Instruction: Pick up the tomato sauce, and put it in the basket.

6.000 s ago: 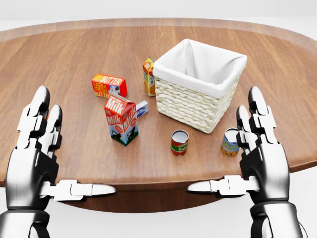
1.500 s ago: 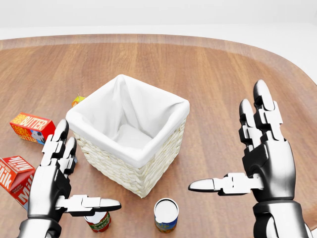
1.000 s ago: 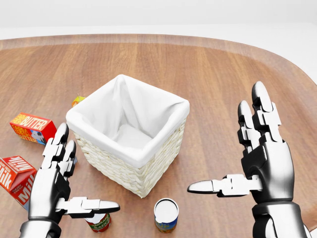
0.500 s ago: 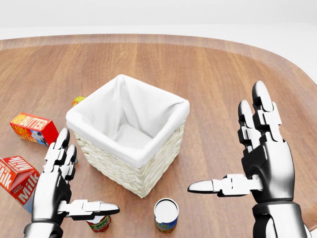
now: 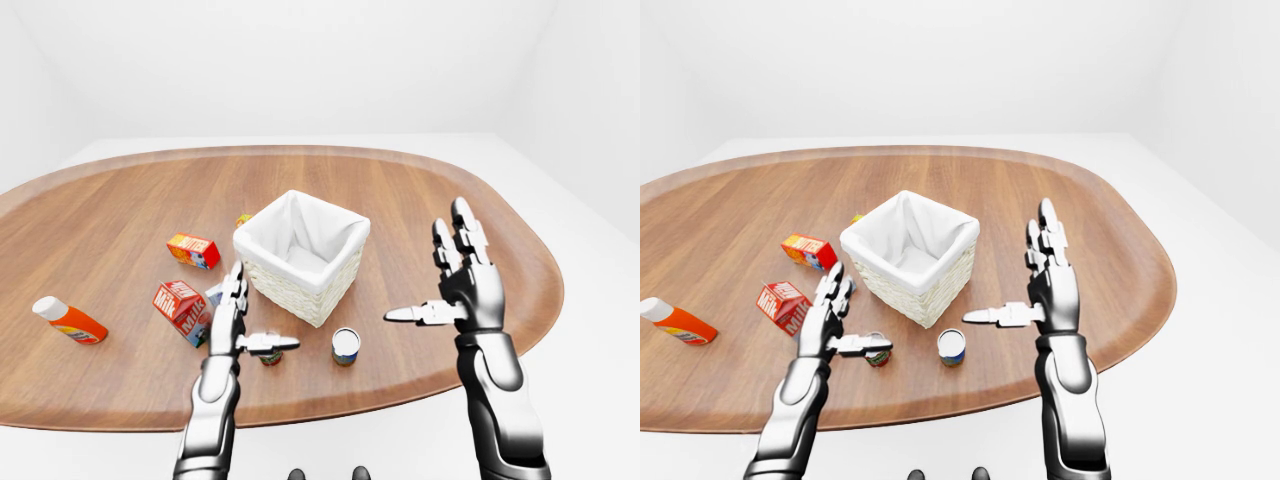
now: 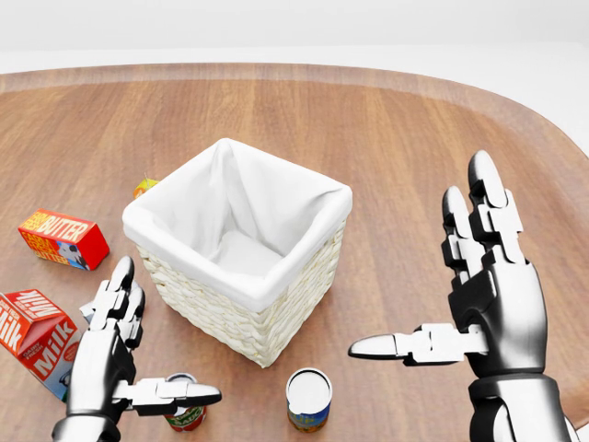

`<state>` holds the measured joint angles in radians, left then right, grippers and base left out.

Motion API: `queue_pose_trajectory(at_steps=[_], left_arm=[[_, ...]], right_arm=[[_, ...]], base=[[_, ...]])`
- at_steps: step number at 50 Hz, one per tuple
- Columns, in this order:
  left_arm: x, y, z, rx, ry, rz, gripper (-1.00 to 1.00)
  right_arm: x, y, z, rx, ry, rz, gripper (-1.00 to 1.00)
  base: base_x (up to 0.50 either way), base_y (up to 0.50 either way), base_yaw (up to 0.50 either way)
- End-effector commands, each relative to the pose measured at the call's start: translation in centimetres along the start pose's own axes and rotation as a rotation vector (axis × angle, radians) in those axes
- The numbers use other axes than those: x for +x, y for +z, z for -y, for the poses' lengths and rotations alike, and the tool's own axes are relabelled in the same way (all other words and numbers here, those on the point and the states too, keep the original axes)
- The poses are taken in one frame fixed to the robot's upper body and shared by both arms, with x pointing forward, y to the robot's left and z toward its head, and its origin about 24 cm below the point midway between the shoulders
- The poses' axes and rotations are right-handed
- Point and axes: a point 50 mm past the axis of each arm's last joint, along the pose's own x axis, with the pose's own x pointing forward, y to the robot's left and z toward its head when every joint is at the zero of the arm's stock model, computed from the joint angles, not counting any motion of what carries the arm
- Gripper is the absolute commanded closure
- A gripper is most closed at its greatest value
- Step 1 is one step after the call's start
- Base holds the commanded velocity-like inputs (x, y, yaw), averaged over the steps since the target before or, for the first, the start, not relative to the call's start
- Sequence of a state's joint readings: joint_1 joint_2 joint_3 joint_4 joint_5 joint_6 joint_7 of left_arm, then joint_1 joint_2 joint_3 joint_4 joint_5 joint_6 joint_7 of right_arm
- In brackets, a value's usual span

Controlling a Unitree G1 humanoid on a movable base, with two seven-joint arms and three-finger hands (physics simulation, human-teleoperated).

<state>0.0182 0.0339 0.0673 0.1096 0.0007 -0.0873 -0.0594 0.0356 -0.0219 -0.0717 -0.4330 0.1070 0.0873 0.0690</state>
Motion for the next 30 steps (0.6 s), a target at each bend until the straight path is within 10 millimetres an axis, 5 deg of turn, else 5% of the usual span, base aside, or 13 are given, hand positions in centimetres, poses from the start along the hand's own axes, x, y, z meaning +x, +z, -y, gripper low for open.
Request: queue_pose_trajectory(at_steps=[1,30], left_arm=[[0.07,-0.94,-0.09,0.001,0.004,-0.042,-0.96],[0.1,-1.73,-0.2,0.001,0.01,-0.077,-0.96]], right_arm=[[-0.03,-0.06,-0.04,-0.001,0.001,-0.003,-1.0],[-0.02,-0.26,-0.08,-0.002,0.002,-0.011,-1.0]], base=[[0.0,0.0,0.0],[0.0,0.0,0.0]])
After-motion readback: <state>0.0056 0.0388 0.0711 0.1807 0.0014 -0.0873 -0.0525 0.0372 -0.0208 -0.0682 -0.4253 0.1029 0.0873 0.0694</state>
